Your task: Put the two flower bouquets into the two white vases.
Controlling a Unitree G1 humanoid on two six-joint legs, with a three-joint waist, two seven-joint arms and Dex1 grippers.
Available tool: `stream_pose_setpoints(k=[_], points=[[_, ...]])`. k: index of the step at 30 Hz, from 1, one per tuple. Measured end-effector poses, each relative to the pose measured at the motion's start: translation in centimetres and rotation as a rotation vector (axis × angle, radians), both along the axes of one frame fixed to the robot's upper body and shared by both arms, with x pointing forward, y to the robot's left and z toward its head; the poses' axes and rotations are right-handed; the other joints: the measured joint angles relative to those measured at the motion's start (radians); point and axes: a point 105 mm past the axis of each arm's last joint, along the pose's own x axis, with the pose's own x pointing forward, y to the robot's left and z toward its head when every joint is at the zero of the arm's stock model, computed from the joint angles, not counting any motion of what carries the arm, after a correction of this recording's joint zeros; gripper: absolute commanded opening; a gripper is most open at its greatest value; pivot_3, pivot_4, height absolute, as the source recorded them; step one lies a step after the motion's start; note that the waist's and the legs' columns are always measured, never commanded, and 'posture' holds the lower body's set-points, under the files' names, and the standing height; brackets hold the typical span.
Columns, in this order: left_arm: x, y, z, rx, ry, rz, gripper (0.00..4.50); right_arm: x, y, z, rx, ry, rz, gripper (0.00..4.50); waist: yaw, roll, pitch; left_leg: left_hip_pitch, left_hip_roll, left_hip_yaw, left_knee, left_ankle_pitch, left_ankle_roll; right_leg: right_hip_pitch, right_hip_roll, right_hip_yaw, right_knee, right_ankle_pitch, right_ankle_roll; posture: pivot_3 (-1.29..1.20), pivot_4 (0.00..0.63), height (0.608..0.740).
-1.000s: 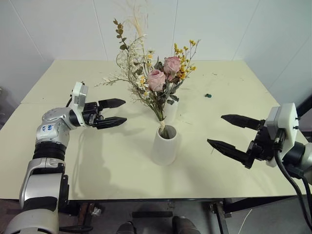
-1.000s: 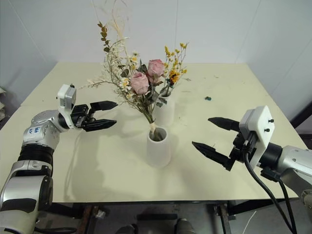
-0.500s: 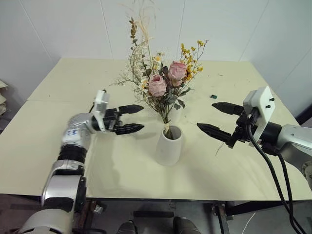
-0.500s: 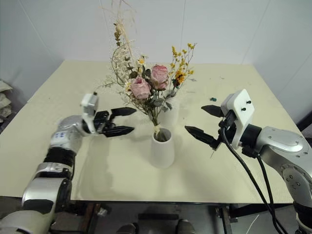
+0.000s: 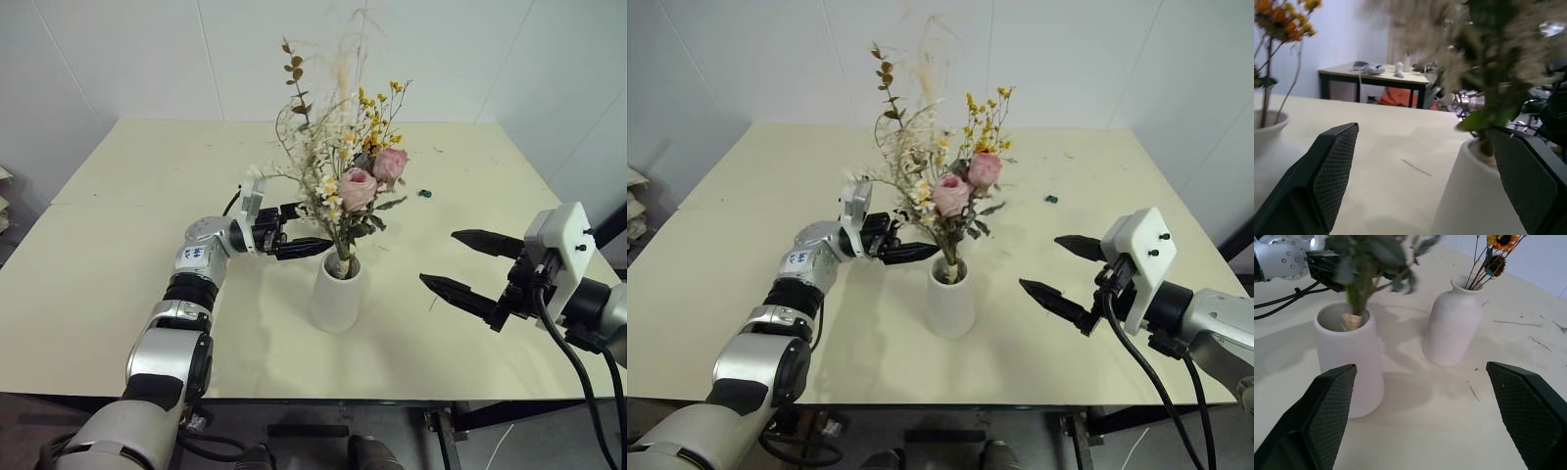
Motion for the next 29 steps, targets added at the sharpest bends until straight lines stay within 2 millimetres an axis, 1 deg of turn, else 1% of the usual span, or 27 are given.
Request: stream_pose_setpoints(k=[2,3,4,6,8,15,19,21,26,29], points=[[0.1,0.4,0.1,0.004,0.007,0.013,4.50,-0.1,0.0,0.0,-0.001,-0.002,-0.003,4.49,-0.002,0.000,0.000,0.000,0.000,0.000,0.000,0.000,0.000,0.000,0.000,0.000,0.000,0.000,0.000,0.00,0.150,0.740],[0.2,0.9,0.2,0.013,0.003,0.029,4.50,-0.1,0.0,0.0,-0.002,-0.005,-0.004,4.49,-0.005,0.000,0.000,0.000,0.000,0.000,0.000,0.000,0.000,0.000,0.000,0.000,0.000,0.000,0.000,0.00,0.150,0.740],[0.3,1.6,0.2,0.026,0.000,0.049,4.50,-0.2,0.0,0.0,-0.002,-0.007,-0.006,4.49,-0.010,0.000,0.000,0.000,0.000,0.000,-0.001,0.000,0.000,0.000,0.000,0.000,0.000,0.000,0.000,0.00,0.150,0.740],[0.5,3.8,0.2,0.062,-0.008,0.104,4.50,-0.2,-0.3,-0.1,-0.002,-0.001,-0.019,4.49,-0.019,0.000,0.000,0.000,0.000,0.000,-0.001,0.000,0.000,0.000,0.000,0.000,0.000,0.000,0.000,0.00,0.150,0.740],[0.4,5.6,0.2,0.082,-0.016,0.140,4.50,-0.3,-0.4,-0.2,-0.001,0.004,-0.017,4.49,-0.019,0.000,0.000,0.000,0.000,0.000,-0.001,0.000,0.000,0.000,0.000,0.000,0.001,0.000,0.000,0.00,0.150,0.740],[0.2,10.0,0.6,0.142,-0.040,0.258,4.50,0.0,-1.1,-0.2,0.030,0.019,0.010,4.49,-0.014,0.000,0.000,0.000,0.000,0.000,-0.001,0.000,0.000,0.000,0.000,0.000,0.001,0.000,0.000,0.00,0.150,0.740],[-0.1,11.8,0.2,0.172,-0.013,0.303,4.50,0.3,-1.6,-0.3,0.050,0.036,0.016,4.49,-0.015,0.000,0.000,0.000,0.000,0.000,-0.001,0.000,0.000,0.000,0.000,0.000,0.001,0.000,0.000,0.00,0.150,0.740],[-0.4,13.3,-0.1,0.197,0.012,0.342,4.50,0.2,-1.7,-0.3,0.050,0.047,0.042,4.49,-0.019,0.000,0.000,0.000,0.000,0.000,-0.001,0.000,0.000,0.000,0.000,0.000,0.001,0.000,0.000,0.00,0.150,0.740],[-0.9,15.7,-0.3,0.247,0.040,0.406,4.50,-0.1,-2.4,0.3,0.035,0.046,0.083,4.49,-0.017,0.000,0.000,0.001,0.000,0.000,-0.001,0.000,0.000,0.000,0.000,0.000,0.002,0.000,0.000,0.00,0.150,0.740],[-1.0,15.9,-0.5,0.258,0.049,0.412,4.50,0.0,-2.8,0.5,0.021,0.037,0.098,4.49,-0.016,0.000,0.000,0.001,0.000,0.000,0.000,0.000,0.000,0.000,0.000,0.000,0.002,0.000,0.000,0.00,0.150,0.740]])
